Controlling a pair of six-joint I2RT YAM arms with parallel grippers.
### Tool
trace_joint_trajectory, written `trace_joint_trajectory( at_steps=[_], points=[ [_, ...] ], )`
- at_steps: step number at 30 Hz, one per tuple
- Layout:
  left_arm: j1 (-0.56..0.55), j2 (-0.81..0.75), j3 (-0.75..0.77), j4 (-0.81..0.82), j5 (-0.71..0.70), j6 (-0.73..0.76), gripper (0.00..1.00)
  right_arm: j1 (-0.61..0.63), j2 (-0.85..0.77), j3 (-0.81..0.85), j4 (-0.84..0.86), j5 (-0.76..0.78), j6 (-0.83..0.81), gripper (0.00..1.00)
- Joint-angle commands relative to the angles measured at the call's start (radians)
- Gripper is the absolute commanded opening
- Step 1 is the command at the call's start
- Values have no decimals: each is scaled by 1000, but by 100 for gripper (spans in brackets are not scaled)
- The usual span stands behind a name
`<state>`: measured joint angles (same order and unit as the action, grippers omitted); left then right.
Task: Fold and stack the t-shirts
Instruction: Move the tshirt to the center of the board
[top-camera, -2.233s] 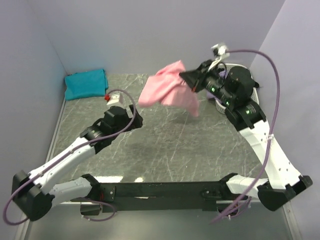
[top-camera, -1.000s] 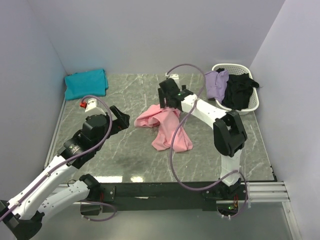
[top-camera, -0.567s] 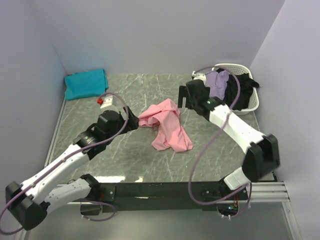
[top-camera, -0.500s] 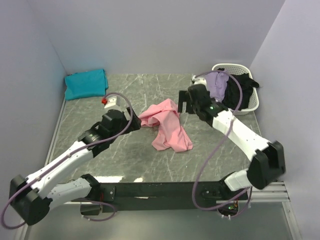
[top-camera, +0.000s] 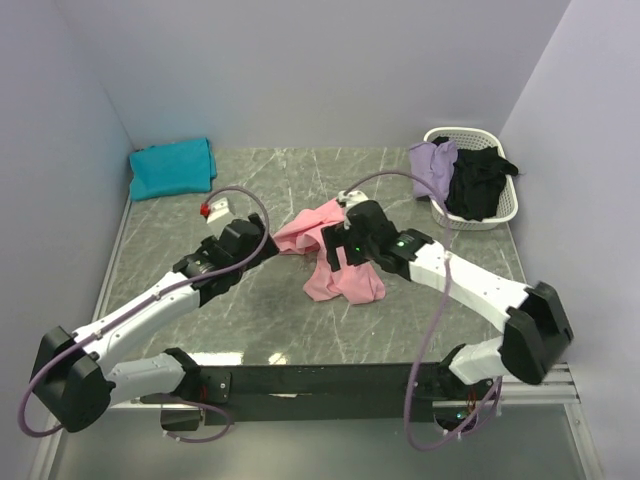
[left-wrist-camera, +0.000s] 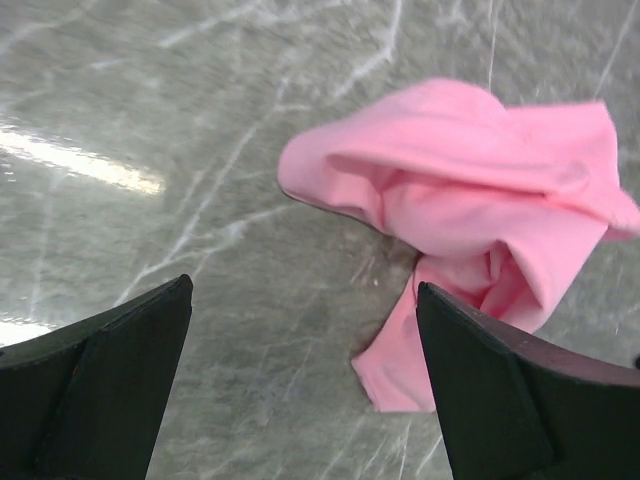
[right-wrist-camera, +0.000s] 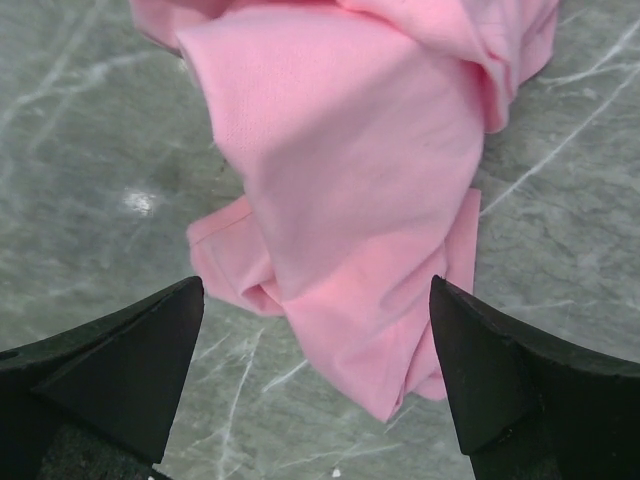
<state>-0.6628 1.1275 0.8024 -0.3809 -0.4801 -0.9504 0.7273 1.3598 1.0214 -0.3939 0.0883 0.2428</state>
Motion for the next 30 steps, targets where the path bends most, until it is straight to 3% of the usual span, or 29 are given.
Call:
trace_joint_trajectory(
  at_steps=[1,9,14,17,18,19,20,30],
  points=[
    [0,-86,8,-64,-144,-85,99,46,126,101,46,63,-69,100],
    [6,-155,-22,-75,-156,-77,99,121,331,229,58,181,-103,100],
    [11,-152,-14,-82,-152,-71,99,129,481,382,-31,449,-120,98],
    [11,-159,-14,-90,-152,-74,100,124,536,471,-77,507,-132,78],
    [14,-163,-15,-89,-155,-77,99,126,542,489,-86,533,-122,35],
    [12,-166,-16,-93,-156,-79,99,123,544,520,-101,545,-111,6],
    [12,-178,-16,-98,-160,-80,99,124,539,534,-109,556,-100,0],
    [14,-324,-5,-203,-264,-137,99,169,268,706,-143,492,-160,0]
  ],
)
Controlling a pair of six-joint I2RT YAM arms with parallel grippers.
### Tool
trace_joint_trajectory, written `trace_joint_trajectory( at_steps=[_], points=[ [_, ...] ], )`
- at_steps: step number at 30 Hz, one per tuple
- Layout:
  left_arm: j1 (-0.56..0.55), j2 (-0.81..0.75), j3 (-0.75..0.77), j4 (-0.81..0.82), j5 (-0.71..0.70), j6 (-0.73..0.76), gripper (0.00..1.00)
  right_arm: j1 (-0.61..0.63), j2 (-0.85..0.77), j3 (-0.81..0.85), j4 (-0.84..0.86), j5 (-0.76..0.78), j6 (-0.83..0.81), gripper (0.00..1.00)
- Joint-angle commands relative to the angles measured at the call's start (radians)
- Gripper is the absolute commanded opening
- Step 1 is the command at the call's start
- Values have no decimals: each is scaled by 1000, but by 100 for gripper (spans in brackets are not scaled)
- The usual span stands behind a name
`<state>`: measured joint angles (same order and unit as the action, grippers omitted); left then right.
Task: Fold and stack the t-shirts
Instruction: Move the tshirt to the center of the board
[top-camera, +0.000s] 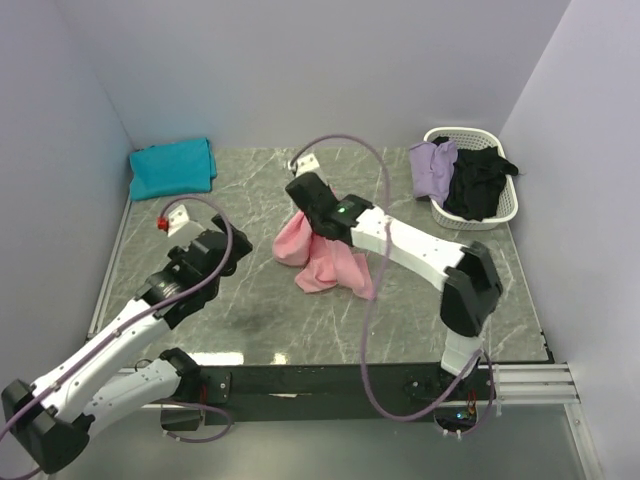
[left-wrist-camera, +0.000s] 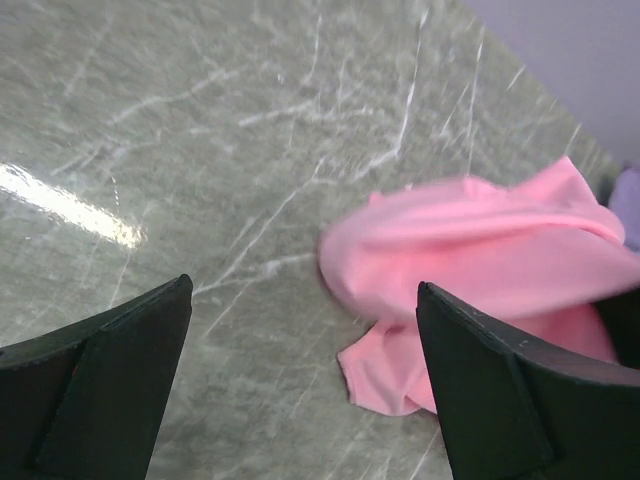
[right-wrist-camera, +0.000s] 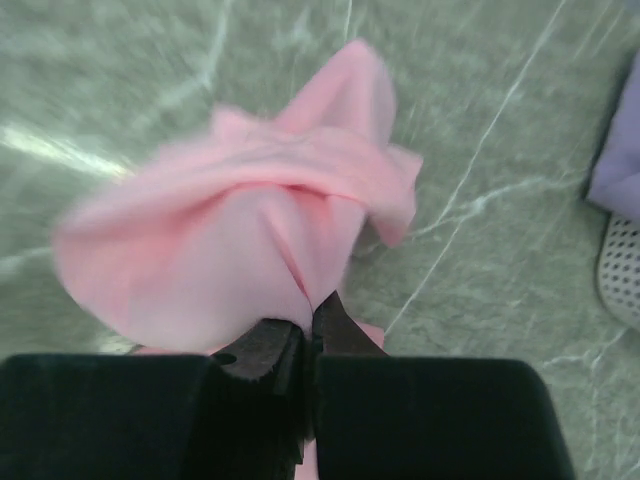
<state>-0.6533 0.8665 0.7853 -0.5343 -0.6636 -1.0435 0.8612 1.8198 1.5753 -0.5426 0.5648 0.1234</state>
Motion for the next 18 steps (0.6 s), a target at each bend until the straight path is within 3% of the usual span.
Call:
trace_joint_trajectory(
  at_steps=[1,7,10,18],
  points=[
    [4,-73,12,-53,-82,-46,100,39,-206,229,-28,1,-44,0],
    [4,-116,15,-62,-85,-52,99,71,-251,529,-118,-23,-70,0],
    [6,-118,20,-75,-87,-52,100,85,-281,589,-129,-29,-62,0],
    [4,-136,32,-81,-97,-36,99,101,-435,542,-189,-78,-24,1]
  ],
)
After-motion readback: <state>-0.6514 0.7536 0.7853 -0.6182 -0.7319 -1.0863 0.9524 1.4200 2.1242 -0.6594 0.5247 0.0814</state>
